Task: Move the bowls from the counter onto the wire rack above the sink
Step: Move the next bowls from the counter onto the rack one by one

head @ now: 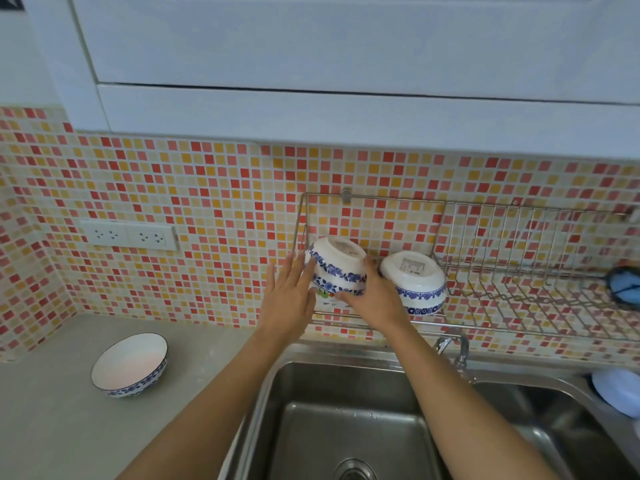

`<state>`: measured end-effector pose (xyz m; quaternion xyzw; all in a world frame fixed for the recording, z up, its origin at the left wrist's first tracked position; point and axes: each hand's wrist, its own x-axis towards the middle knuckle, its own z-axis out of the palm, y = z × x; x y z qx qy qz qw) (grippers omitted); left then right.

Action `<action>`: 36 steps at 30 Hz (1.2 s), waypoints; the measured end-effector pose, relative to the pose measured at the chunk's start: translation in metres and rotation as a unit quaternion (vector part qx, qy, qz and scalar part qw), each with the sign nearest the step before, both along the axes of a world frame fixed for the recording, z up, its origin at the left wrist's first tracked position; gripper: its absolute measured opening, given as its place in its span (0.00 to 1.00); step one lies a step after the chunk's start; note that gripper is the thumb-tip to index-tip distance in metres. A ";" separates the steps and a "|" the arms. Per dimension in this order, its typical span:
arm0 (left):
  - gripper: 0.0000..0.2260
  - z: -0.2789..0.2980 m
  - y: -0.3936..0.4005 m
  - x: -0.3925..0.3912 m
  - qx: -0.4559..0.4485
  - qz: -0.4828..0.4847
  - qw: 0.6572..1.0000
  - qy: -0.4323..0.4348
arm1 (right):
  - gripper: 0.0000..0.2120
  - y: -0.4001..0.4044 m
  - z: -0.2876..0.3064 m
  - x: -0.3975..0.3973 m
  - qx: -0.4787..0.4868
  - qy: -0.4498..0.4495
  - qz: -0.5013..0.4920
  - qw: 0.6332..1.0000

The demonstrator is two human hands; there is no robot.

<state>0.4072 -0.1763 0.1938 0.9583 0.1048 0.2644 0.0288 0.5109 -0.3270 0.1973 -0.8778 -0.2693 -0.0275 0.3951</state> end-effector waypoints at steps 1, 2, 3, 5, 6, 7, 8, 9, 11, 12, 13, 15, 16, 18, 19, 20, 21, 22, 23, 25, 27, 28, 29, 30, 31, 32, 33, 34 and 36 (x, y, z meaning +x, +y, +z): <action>0.24 0.008 0.005 0.005 0.010 0.001 1.000 0.015 | 0.43 0.000 0.000 0.000 0.002 0.006 -0.002 1.000; 0.25 0.014 0.009 0.011 0.021 -0.001 0.999 0.032 | 0.42 0.000 0.001 0.001 0.008 0.016 -0.005 1.000; 0.27 0.019 0.014 0.015 0.034 -0.005 0.998 0.051 | 0.42 0.000 0.002 0.001 0.015 0.026 -0.006 1.000; 0.30 0.026 0.024 0.023 0.066 -0.017 0.994 0.085 | 0.42 0.001 0.003 0.001 0.019 0.042 -0.004 0.999; 0.32 0.028 0.028 0.026 0.089 -0.020 0.991 0.097 | 0.42 0.001 0.004 0.001 0.016 0.046 -0.002 0.999; 0.33 0.030 0.031 0.029 0.113 -0.023 0.987 0.108 | 0.42 0.001 0.004 0.000 0.011 0.043 -0.001 0.999; 0.35 0.031 0.034 0.033 0.133 -0.027 0.984 0.116 | 0.42 0.000 0.004 0.000 0.005 0.036 -0.002 0.999; 0.36 0.032 0.035 0.035 0.145 -0.032 0.982 0.120 | 0.42 0.001 0.004 0.000 -0.001 0.026 -0.004 1.000; 0.38 0.035 0.036 0.040 0.153 -0.040 0.980 0.124 | 0.41 0.001 0.002 0.000 -0.011 0.012 -0.009 1.000; 0.38 0.036 0.036 0.041 0.149 -0.044 0.980 0.123 | 0.42 0.001 0.002 0.001 -0.016 0.009 -0.011 1.000; 0.38 0.036 0.037 0.042 0.143 -0.047 0.981 0.120 | 0.42 0.001 0.001 0.002 -0.023 0.008 -0.014 1.000; 0.39 0.035 0.039 0.043 0.140 -0.055 0.982 0.111 | 0.42 0.000 0.001 0.002 -0.042 0.001 -0.019 0.999; 0.40 0.033 0.041 0.043 0.146 -0.059 0.982 0.106 | 0.42 0.000 0.000 0.001 -0.047 -0.008 -0.018 0.999; 0.42 0.028 0.045 0.043 0.157 -0.068 0.980 0.105 | 0.41 0.000 0.000 0.000 -0.048 -0.032 -0.008 0.998; 0.42 0.027 0.045 0.043 0.158 -0.073 0.979 0.107 | 0.41 0.000 -0.001 0.000 -0.047 -0.045 0.000 0.998; 0.41 0.026 0.046 0.044 0.155 -0.077 0.979 0.109 | 0.41 0.000 -0.002 0.001 -0.047 -0.054 0.006 0.997; 0.41 0.026 0.046 0.044 0.152 -0.079 0.979 0.110 | 0.42 0.000 -0.003 0.001 -0.045 -0.056 0.009 0.997; 0.40 0.027 0.046 0.045 0.149 -0.081 0.979 0.109 | 0.42 0.000 -0.003 0.002 -0.044 -0.052 0.008 0.998; 0.40 0.027 0.046 0.046 0.145 -0.082 0.980 0.109 | 0.42 0.000 -0.003 0.002 -0.047 -0.047 0.005 0.998; 0.39 0.026 0.047 0.045 0.138 -0.086 0.981 0.109 | 0.42 0.001 -0.002 0.003 -0.061 -0.038 -0.003 0.997; 0.37 0.024 0.048 0.042 0.137 -0.088 0.981 0.104 | 0.39 0.002 0.000 0.000 -0.074 -0.047 -0.017 0.996; 0.35 0.021 0.048 0.041 0.133 -0.087 0.983 0.098 | 0.37 0.003 0.001 -0.003 -0.075 -0.071 -0.029 0.994; 0.34 0.019 0.046 0.040 0.126 -0.082 0.984 0.090 | 0.34 0.003 0.001 -0.005 -0.072 -0.103 -0.045 0.991; 0.32 0.017 0.044 0.040 0.121 -0.075 0.986 0.085 | 0.33 0.003 0.000 -0.007 -0.070 -0.132 -0.058 0.987; 0.31 0.014 0.041 0.040 0.116 -0.068 0.988 0.079 | 0.31 0.003 -0.001 -0.008 -0.071 -0.149 -0.066 0.984; 0.29 0.011 0.039 0.041 0.111 -0.065 0.989 0.071 | 0.30 0.002 -0.002 -0.010 -0.078 -0.155 -0.071 0.982; 0.28 0.009 0.037 0.042 0.110 -0.068 0.990 0.061 | 0.30 0.002 -0.002 -0.010 -0.086 -0.156 -0.072 0.981; 0.26 0.007 0.035 0.042 0.113 -0.075 0.989 0.051 | 0.29 0.003 -0.002 -0.011 -0.094 -0.156 -0.071 0.981; 0.25 0.004 0.034 0.044 0.117 -0.089 0.988 0.044 | 0.28 0.004 -0.002 -0.011 -0.107 -0.158 -0.063 0.980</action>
